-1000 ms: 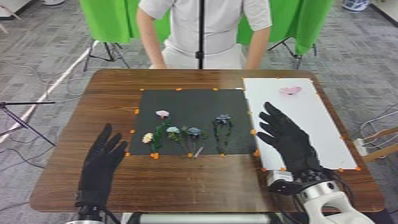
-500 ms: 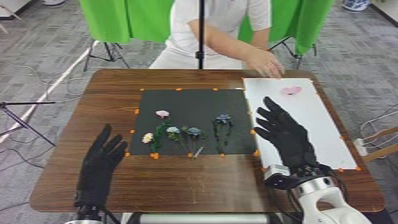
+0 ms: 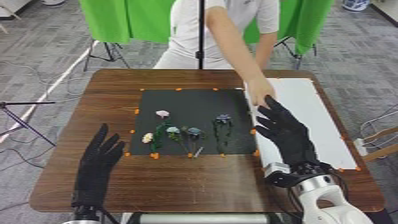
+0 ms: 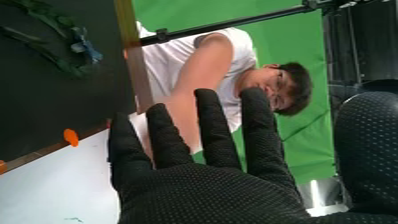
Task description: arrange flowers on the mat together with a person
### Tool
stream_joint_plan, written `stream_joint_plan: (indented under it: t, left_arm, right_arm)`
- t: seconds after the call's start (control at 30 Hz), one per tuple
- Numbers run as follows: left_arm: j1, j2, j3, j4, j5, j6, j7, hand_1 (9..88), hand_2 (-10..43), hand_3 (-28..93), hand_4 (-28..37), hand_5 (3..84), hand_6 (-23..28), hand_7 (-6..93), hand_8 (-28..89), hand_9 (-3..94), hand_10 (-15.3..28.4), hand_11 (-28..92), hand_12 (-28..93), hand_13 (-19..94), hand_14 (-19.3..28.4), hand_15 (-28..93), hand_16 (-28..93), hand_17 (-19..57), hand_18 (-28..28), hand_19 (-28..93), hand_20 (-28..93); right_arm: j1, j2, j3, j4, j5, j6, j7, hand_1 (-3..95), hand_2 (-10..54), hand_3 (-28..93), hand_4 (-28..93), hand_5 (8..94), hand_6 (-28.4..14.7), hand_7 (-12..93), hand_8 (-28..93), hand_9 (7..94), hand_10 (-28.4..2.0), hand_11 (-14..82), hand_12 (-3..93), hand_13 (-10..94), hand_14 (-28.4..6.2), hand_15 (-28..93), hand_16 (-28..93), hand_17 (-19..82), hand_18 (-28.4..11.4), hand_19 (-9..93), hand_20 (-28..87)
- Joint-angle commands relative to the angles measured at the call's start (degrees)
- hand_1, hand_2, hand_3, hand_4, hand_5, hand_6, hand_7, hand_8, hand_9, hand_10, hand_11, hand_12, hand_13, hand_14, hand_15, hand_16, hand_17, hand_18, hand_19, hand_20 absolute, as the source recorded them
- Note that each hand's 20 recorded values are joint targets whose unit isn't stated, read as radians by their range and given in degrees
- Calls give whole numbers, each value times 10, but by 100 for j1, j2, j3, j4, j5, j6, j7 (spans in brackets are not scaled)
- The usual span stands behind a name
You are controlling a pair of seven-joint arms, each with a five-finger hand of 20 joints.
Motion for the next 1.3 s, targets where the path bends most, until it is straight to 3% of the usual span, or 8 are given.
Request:
stream_joint_plan:
  t: [0.03,0.37,0.5,1.3]
  left_arm:
    - [64,-5,-34,18,36,-10,-16,180,37,766,-283,246,-32,113,-101,280,103,78,127,210,169,174,4,-117,243,409,36]
    - [72,22,-122,-2,53,-99,-83,179,36,764,-283,245,-33,113,-100,274,105,74,130,206,168,167,7,-122,241,398,35]
    - [103,44,-159,-65,70,-112,-78,179,36,763,-283,245,-33,112,-100,272,109,73,131,207,171,168,8,-120,242,403,38]
    - [98,62,-128,-82,42,-21,-41,178,36,762,-283,243,-30,110,-97,272,117,79,132,211,176,186,4,-114,249,424,50]
  right_arm:
    - [-78,-25,20,-53,-57,13,49,125,113,712,-269,308,44,80,-86,316,-100,21,170,187,-189,-27,354,-7,-222,177,151]
    - [-125,-68,73,-50,-81,-76,97,126,112,709,-268,308,46,81,-86,316,-100,20,170,187,-189,-25,351,-8,-222,178,153]
    - [-128,-73,80,-52,-93,-89,120,126,112,709,-268,309,46,81,-86,316,-100,20,170,187,-190,-24,351,-8,-222,177,152]
    - [-84,-84,91,-33,-127,-125,126,133,103,711,-269,321,49,79,-87,325,-101,23,165,196,-191,-18,342,-1,-223,173,152]
